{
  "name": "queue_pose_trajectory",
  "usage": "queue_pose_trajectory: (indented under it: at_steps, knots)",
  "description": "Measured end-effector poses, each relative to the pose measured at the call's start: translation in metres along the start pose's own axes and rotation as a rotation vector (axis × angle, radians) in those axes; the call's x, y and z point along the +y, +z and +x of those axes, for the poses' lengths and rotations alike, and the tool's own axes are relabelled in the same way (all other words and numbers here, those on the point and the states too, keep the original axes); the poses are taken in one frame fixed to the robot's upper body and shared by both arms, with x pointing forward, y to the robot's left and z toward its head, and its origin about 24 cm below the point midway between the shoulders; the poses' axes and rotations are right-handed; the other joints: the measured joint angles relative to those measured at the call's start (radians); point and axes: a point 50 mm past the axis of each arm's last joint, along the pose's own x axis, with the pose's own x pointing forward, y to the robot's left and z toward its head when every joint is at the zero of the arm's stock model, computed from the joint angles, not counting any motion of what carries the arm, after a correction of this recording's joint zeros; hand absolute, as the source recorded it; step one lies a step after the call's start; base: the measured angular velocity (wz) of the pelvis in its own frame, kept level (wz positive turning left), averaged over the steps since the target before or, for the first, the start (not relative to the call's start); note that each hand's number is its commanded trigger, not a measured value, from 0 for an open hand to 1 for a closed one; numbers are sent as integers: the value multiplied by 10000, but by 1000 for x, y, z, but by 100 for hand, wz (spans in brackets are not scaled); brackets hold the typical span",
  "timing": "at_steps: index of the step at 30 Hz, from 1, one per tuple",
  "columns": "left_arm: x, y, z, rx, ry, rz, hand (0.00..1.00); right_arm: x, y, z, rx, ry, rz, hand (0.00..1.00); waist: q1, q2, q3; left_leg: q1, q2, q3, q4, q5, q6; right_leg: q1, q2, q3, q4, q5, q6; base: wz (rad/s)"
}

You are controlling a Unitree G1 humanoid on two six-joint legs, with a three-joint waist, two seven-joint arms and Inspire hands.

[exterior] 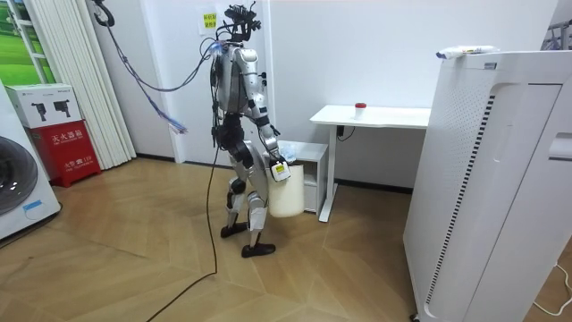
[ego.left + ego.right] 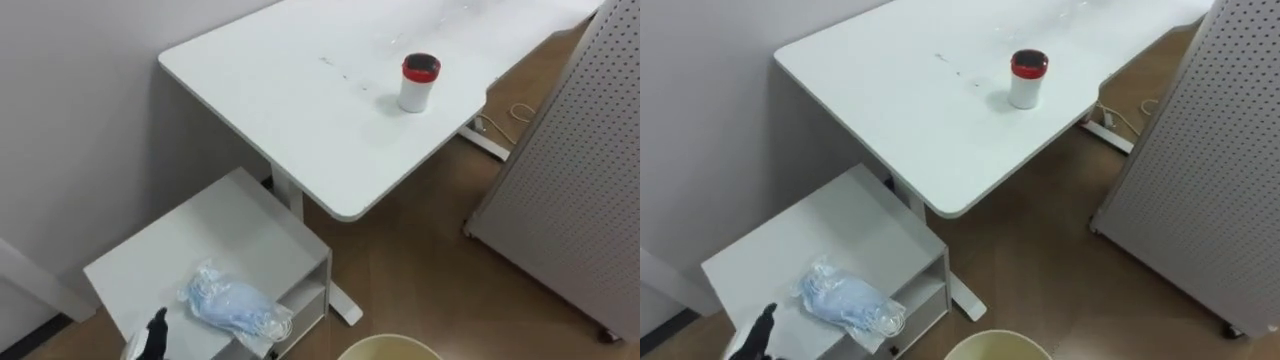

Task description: Pick garbage

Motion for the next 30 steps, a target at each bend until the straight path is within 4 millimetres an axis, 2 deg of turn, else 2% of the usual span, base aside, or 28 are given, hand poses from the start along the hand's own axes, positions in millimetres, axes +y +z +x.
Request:
queue_pose_trajectory:
  at_steps: [2, 4, 10, 18, 20, 21, 22, 25, 30]
  knots:
    - [6, 9, 4, -361, 459, 33, 0, 1, 6, 1, -109, 40, -207, 100, -106, 69, 42, -264, -44, 6, 133, 9, 15, -337, -85, 7, 267, -29, -45, 0]
    - [7, 10, 4, -405, 698, 103, 0, 4, 7, 1, -170, 126, -355, 100, -251, 80, 57, -368, -41, -1, 180, 13, 22, -429, -87, 15, 318, -42, -65, 4]
    - [6, 12, 3, -644, 1008, 347, 0, 7, 14, 2, -468, 208, -634, 100, -386, 44, 97, -806, -42, -22, 502, 12, 23, -816, -207, 55, 482, -62, -104, 1]
    - [4, 15, 2, -877, 1048, 666, 0, 9, 19, 3, -565, 273, -679, 100, -465, 32, 145, -1200, 15, -14, 624, -1, 41, -1121, -130, -67, 503, -1, -160, 0]
    - [5, 16, 3, -909, 1103, 676, 0, 10, 20, 3, -587, 298, -749, 100, -490, 50, 207, -1271, 65, -14, 709, -5, 45, -1144, -116, -85, 523, -1, -161, 0]
    - [6, 19, 4, -945, 1222, 684, 0, 11, 22, 3, -613, 299, -816, 100, -488, 43, 273, -1354, 134, 30, 778, -12, 46, -1242, -115, -84, 587, -2, -161, 0]
    - [7, 21, 5, -985, 1318, 778, 0, 12, 26, 4, -679, 297, -955, 100, -491, 67, 305, -1521, 148, 37, 859, -14, 46, -1381, -113, -85, 610, 1, -166, 0]
    - [6, 24, 6, -1146, 1298, 1106, 0, 15, 29, 4, -763, 363, -1148, 100, -489, 103, 328, -1896, 163, 53, 1032, -14, 46, -1666, -98, -104, 654, 33, -218, 3]
    - [2, 19, 6, -957, 1014, 1685, 0, 17, 30, 4, -784, 463, -1259, 100, -639, 108, 332, -2040, 164, 44, 1082, -21, 57, -1762, -111, -151, 698, 45, -238, 4]
